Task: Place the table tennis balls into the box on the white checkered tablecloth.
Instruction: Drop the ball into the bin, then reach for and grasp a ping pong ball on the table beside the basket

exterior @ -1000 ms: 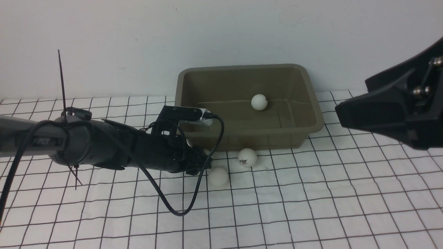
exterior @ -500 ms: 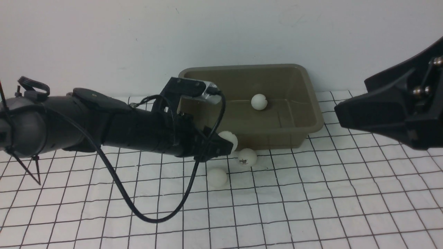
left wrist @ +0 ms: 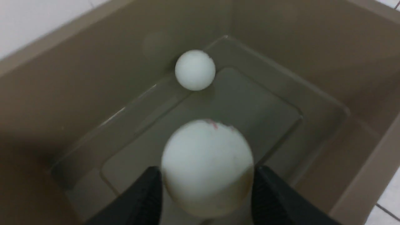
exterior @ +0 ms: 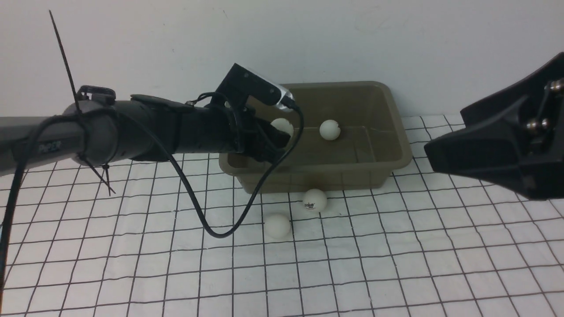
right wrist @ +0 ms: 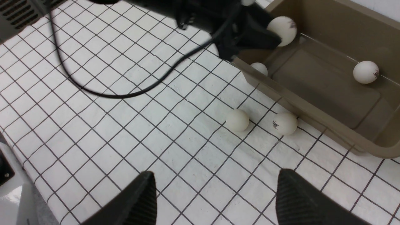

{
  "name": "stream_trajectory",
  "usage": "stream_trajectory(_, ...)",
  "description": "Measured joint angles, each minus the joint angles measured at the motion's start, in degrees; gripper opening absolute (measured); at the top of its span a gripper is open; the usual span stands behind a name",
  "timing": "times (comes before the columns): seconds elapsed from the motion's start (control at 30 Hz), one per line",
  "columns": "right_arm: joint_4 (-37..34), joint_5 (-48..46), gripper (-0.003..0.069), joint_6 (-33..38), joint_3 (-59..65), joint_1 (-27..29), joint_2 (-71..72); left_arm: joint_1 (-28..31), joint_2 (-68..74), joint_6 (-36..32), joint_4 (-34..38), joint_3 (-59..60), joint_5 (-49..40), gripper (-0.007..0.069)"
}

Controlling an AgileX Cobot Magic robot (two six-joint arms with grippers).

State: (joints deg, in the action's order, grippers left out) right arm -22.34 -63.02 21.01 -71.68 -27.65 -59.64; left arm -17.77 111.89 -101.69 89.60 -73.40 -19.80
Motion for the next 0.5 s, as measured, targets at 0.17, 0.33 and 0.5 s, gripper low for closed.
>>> stream_trajectory(0.17, -0.11, -0.07, 0.0463, 0.06, 0.0, 0.0, 0.0, 0.0, -2.64, 6.23, -3.28, 0.16, 2.25, 0.0463)
stream_trajectory(0.33, -0.05, -0.81, 0.0463, 0.52, 0.0, 0.0, 0.0, 0.05, -14.51, 26.66, -20.24, 2.27, -2.46, 0.0465)
stream_trajectory(0.5, -0.05, -0.86, 0.0463, 0.96, 0.0, 0.0, 0.0, -0.09, -24.12, 59.23, -50.98, 6.97, -16.64, 0.0386)
